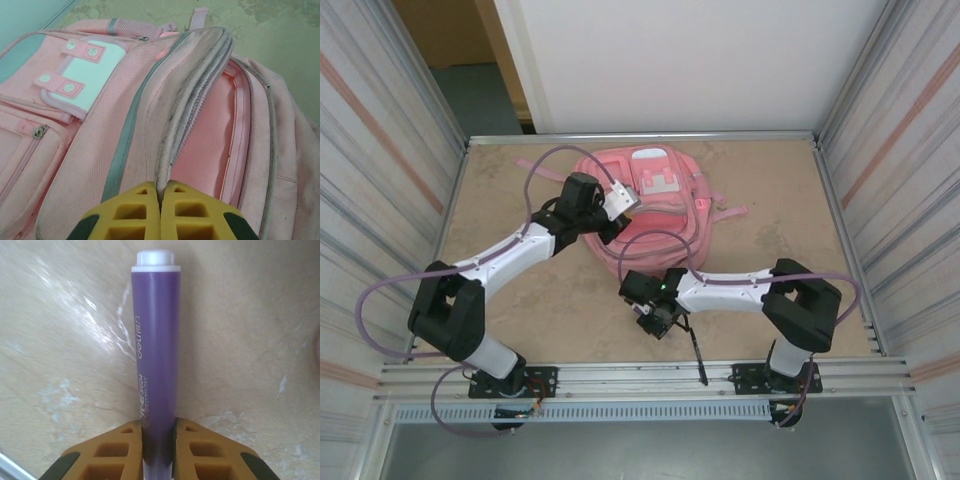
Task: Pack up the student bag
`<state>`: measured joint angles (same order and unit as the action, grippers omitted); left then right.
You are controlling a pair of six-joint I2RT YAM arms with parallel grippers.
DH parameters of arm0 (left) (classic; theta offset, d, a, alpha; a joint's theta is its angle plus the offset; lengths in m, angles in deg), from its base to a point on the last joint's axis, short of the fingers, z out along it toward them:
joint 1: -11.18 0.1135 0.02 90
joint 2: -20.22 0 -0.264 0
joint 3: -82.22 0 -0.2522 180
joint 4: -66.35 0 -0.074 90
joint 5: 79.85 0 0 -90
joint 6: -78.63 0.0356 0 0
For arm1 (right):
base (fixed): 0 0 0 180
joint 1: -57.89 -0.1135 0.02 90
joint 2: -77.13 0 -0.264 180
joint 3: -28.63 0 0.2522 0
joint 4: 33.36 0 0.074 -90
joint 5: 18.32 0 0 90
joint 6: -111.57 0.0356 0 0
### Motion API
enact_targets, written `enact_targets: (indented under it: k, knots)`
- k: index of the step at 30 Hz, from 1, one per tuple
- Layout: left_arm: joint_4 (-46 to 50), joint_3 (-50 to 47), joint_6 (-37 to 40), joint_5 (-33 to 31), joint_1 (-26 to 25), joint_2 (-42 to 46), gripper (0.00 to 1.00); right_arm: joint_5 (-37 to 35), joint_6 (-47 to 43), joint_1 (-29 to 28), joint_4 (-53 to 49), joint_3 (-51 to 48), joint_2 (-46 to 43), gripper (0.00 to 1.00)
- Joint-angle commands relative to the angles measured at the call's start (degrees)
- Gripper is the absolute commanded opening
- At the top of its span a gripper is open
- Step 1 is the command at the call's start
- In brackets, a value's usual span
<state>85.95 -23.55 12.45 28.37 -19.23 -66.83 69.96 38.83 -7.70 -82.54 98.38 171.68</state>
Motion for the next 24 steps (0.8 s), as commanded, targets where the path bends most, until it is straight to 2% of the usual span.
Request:
enact_targets:
  k: [1,3,6,8,12,19,24]
  knots:
    - [-3.0,-0.32,-2.49,2.59,0.49,4.2,0.0,0.58,3.79,1.88,2.37,0.42,-7.66,0.05]
    - [-2.56,-0.23,-3.26,3.03,0.45,4.31,0.0,7.13,7.07,5.7,3.26,1.13,-10.33,0.04]
    - [-2.89,-0.7,-4.06,3.84,0.51,4.44,0.0,25.66,14.77,13.49,10.07,1.3,-11.98,0.05]
    - [-3.63,-1.09,-4.54,3.96,0.47,4.5,0.0,29.23,21.17,16.82,14.28,1.45,-12.54,0.04]
    - [-2.26,-0.59,-6.33,7.37,1.03,4.73,0.0,29.57,33.75,23.78,17.72,3.3,-11.56,0.1]
    - [-2.46,0.06,-11.06,11.23,1.58,4.42,0.0,23.78,61.33,31.4,32.4,-2.03,-11.38,0.1]
    - [-5.31,-0.91,-14.25,12.63,0.41,3.57,0.0,18.13,69.44,32.93,36.23,-1.1,-8.15,0.11]
